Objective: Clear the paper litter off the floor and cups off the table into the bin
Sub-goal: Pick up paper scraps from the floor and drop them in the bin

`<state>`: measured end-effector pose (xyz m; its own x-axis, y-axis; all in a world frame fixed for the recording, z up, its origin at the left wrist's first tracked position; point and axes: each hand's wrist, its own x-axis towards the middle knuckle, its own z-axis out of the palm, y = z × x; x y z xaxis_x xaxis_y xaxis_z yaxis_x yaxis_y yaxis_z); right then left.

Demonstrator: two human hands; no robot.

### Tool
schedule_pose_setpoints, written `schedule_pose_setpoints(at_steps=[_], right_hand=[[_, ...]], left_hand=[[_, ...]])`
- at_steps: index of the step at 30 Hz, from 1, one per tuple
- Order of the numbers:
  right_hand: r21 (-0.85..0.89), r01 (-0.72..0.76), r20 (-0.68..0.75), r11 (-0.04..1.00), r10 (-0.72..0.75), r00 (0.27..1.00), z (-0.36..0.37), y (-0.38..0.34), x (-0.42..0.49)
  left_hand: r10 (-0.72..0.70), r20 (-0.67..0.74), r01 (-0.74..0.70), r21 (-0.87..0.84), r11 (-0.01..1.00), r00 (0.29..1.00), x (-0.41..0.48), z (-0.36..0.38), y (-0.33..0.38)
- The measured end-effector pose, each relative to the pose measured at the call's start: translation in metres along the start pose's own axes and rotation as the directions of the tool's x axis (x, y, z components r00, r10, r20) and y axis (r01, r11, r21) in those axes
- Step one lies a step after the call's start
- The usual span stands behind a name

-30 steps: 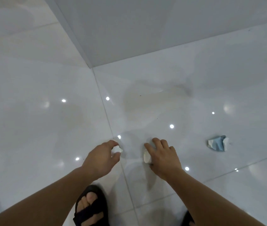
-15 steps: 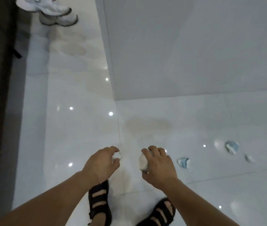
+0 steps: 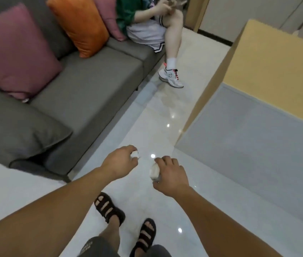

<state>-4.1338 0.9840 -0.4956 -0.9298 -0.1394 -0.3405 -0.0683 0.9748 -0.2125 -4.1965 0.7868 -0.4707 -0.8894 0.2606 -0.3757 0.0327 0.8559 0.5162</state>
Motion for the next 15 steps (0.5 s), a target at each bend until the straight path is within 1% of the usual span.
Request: schedule_pose_setpoints(at_steps=[4, 7, 9, 12, 15], right_hand=[[-0.091, 0.179, 0.064, 0.98, -0.174, 0.983, -0.028, -0.074, -0.017], [-0.149, 0.316, 0.112, 0.937, -0.302, 0.947, -0.039, -0.141, -0.031], [-0.179, 0.415, 0.127, 0.892, -0.397, 0.909, -0.041, -0.193, -0.042], [-0.207, 0.549, 0.15, 0.81, -0.528, 0.836, -0.034, -0.279, -0.062], [-0.222, 0.645, 0.186, 0.731, -0.617, 0.764, -0.019, -0.373, -0.092]], left_hand=[[-0.173, -0.091, 0.164, -0.1, 0.981, 0.981, -0.102, -0.037, -0.043], [-0.295, -0.188, 0.269, -0.153, 0.951, 0.937, -0.182, -0.066, -0.084], [-0.369, -0.262, 0.324, -0.199, 0.925, 0.892, -0.233, -0.085, -0.115], [-0.486, -0.35, 0.402, -0.287, 0.869, 0.801, -0.312, -0.104, -0.164], [-0.583, -0.366, 0.467, -0.36, 0.808, 0.725, -0.397, -0.109, -0.213]])
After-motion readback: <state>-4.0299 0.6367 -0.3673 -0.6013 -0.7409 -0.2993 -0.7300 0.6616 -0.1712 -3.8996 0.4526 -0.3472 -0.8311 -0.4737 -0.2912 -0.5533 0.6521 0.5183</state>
